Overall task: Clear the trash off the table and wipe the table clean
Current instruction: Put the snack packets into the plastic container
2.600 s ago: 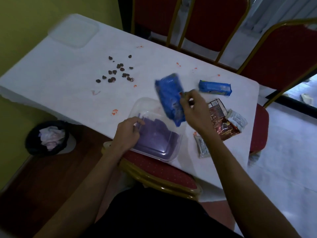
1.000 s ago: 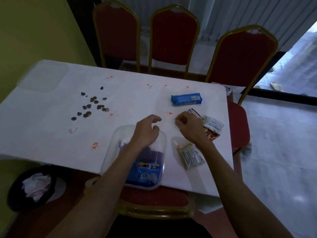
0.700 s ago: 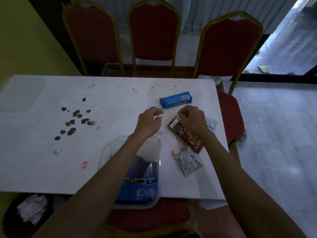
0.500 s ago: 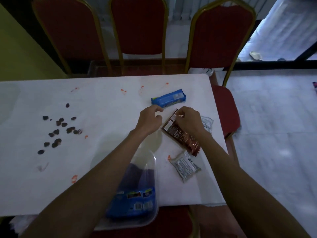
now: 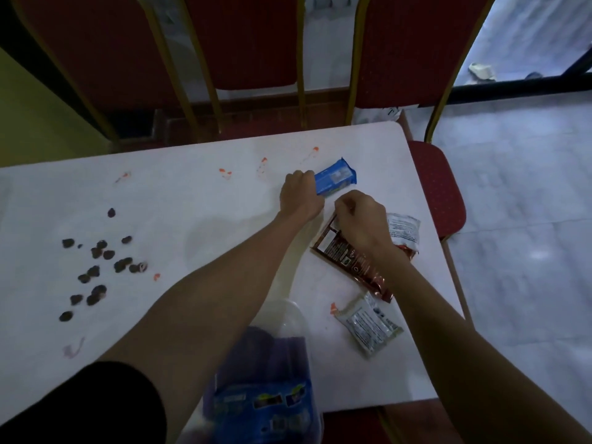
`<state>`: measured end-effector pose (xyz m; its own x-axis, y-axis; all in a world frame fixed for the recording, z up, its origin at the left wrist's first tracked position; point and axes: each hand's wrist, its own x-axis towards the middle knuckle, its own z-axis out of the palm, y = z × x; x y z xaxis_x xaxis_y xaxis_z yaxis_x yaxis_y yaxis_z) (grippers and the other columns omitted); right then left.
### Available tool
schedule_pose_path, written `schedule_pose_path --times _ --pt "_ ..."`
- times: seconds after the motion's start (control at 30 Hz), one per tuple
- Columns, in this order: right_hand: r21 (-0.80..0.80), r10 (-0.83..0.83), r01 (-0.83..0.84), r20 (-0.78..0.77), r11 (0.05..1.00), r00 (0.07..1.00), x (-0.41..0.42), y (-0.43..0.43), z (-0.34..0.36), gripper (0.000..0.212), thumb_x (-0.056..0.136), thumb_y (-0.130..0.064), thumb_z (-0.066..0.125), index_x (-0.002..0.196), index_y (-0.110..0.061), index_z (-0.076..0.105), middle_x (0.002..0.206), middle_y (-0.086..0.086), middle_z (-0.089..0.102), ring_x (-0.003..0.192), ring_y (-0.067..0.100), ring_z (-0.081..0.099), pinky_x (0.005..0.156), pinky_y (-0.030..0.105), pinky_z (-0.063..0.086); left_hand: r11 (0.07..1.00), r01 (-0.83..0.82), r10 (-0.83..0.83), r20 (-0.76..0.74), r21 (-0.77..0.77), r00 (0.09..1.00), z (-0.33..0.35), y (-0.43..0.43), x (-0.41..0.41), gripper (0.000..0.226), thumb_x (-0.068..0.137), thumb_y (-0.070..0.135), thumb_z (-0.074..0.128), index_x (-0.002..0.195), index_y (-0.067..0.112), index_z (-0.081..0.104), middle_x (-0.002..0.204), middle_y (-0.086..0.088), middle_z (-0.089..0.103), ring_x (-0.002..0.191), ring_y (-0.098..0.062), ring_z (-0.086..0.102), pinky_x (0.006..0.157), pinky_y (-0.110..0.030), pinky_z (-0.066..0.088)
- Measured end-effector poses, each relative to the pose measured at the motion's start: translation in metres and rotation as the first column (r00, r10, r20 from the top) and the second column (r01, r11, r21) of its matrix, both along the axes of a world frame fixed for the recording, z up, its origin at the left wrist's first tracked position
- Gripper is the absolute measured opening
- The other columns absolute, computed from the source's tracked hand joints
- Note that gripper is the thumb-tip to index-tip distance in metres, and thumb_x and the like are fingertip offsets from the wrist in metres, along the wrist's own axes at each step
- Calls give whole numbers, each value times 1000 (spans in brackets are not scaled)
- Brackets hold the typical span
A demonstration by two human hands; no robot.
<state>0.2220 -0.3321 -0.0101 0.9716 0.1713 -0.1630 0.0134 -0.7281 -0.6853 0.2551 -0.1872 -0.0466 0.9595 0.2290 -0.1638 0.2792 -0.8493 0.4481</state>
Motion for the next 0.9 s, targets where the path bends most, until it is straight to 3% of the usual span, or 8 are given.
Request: schedule_pose_path --times 0.13,0.27,0.4,0.6,0.67,0.77,0.83,0.9 --pt "78 -89 92 -42 993 995 -3 1 17 23 100 -22 48 109 -12 66 106 3 71 91 16 61 78 27 45 990 -71 77 44 -121 996 16 7 -15 27 78 20 70 102 10 62 97 -9 64 88 -27 63 69 -37 55" --pt "191 -129 142 -81 971 988 -18 8 41 29 100 -33 50 118 -14 63 110 1 70 95 15 64 85 33 52 910 -169 229 118 -380 966 72 15 -71 26 81 25 74 104 14 67 89 2 68 70 -8 62 55 -16 50" --pt "323 20 31 -153 946 988 -67 34 67 46 98 -51 49 130 -18 53 106 -3 71 90 10 69 83 38 57 808 -289 382 83 -514 920 115 23 -161 30 80 26 79 106 26 64 88 14 65 75 1 62 57 -4 47" --pt "413 280 -168 -227 895 933 -169 73 67 50 94 -55 54 128 -20 53 94 -2 74 79 9 72 78 36 60 731 -516 568 -20 -446 823 124 39 -298 39 81 27 78 118 22 65 101 9 69 87 -4 65 77 -23 56" --pt "416 360 -239 -242 877 901 -195 78 65 43 95 -53 55 123 -20 56 90 -4 73 75 8 71 70 28 59 705 -559 602 -50 -435 797 120 36 -331 38 82 27 77 117 23 63 101 9 67 89 -7 65 78 -26 57" --pt "367 443 -330 -285 870 850 -222 81 54 26 96 -42 59 113 -23 54 85 -8 66 71 1 64 56 9 44 698 -596 621 -80 -398 780 105 29 -365 41 84 28 75 122 23 60 106 8 65 90 -9 62 73 -20 51" --pt "333 449 -340 -344 880 825 -231 82 43 24 96 -41 60 111 -24 52 90 -5 68 74 4 64 57 11 44 708 -612 620 -103 -354 777 94 25 -376 50 84 31 75 130 20 56 109 5 65 92 -11 62 72 -17 48" --pt "291 454 -362 -379 886 806 -237 84 30 24 96 -40 60 109 -22 52 101 1 70 81 12 67 64 19 51 741 -606 599 -122 -290 791 85 24 -384 57 84 32 74 135 17 52 117 -2 67 97 -18 65 78 -24 52"
